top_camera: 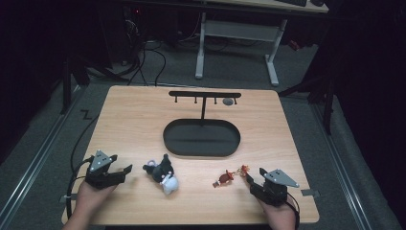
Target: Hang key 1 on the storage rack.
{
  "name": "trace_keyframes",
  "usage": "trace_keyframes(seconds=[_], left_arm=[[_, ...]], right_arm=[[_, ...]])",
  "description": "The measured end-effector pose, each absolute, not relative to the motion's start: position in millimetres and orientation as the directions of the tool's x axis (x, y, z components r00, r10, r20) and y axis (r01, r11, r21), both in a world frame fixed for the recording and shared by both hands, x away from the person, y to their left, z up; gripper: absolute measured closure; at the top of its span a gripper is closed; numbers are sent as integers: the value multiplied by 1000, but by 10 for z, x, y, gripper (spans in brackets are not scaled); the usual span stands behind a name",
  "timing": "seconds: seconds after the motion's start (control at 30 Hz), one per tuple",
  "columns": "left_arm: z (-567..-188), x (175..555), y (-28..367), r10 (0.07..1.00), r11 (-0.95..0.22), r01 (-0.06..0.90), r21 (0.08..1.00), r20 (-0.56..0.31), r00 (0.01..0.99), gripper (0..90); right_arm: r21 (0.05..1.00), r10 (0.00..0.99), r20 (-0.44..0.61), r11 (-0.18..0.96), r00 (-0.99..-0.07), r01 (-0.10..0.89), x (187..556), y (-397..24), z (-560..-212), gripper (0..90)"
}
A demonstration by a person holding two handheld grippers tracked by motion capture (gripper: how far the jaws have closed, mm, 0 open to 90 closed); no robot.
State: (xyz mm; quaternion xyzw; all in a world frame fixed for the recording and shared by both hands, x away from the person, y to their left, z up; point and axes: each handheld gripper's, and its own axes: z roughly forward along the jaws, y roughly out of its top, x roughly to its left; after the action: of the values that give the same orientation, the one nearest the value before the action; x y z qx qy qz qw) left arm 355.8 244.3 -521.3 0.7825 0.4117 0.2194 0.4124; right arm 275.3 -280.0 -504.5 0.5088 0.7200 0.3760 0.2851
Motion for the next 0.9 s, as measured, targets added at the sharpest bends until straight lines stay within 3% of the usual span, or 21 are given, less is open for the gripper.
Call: trace_keyframes(seconds=[0.9], left_arm=[[-5196, 3549, 2309, 784, -388, 427, 817, 48, 619, 256]], right_arm=[[697, 929, -55, 298, -365, 652, 2757, -2563, -4969, 409]])
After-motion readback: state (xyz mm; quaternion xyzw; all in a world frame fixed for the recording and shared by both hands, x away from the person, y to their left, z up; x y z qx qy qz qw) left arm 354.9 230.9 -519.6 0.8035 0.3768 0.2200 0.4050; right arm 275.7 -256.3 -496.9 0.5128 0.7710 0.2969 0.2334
